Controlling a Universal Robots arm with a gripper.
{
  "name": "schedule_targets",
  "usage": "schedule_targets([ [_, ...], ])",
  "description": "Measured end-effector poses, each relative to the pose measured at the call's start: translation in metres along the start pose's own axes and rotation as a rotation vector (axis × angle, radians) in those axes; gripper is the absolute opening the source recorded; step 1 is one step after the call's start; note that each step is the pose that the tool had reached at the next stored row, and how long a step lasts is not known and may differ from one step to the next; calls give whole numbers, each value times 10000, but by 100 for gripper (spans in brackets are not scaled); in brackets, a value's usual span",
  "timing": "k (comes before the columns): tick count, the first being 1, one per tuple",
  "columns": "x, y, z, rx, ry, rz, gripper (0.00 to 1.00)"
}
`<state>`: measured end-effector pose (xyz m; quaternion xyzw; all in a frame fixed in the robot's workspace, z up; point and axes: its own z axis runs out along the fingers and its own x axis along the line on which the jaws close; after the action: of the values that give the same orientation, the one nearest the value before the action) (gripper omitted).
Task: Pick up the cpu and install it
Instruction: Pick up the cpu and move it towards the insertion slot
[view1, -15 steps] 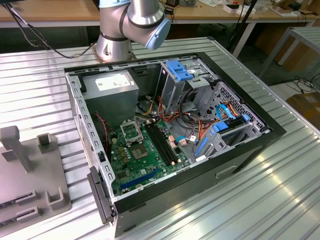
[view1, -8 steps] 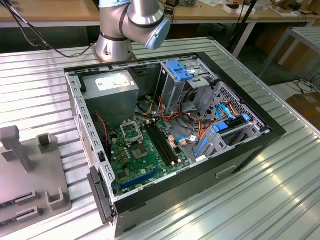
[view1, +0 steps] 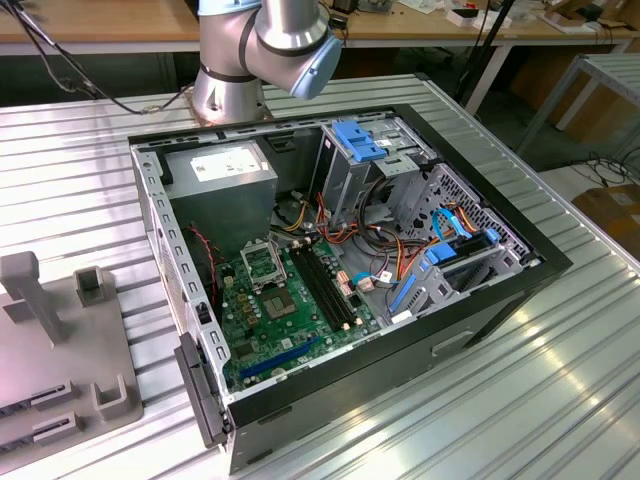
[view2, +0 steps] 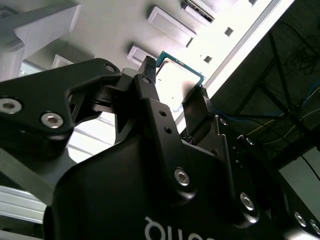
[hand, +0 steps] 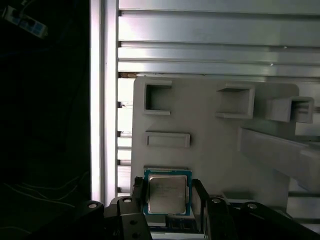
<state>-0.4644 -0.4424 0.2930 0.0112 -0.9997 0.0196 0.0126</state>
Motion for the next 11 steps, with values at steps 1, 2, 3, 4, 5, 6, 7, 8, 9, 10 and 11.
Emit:
schedule_targets([
  [1, 0, 0, -9, 0, 5, 0, 47],
  [2, 0, -1, -14, 0, 8, 0, 47],
  [3, 0, -1, -20, 0, 11, 0, 47],
  [4, 0, -1, -25, -1, 13, 0, 47],
  [5, 0, -1, -30, -1, 16, -1, 47],
  [6, 0, -1, -36, -1, 20, 0, 47],
  [7, 0, -1, -40, -1, 22, 0, 47],
  [8, -1, -2, -45, -2, 26, -1, 47],
  [9, 0, -2, -56, -1, 33, -1, 47],
  [10, -1, -2, -60, -2, 34, -1, 47],
  [11, -1, -2, -63, -2, 35, -1, 47],
])
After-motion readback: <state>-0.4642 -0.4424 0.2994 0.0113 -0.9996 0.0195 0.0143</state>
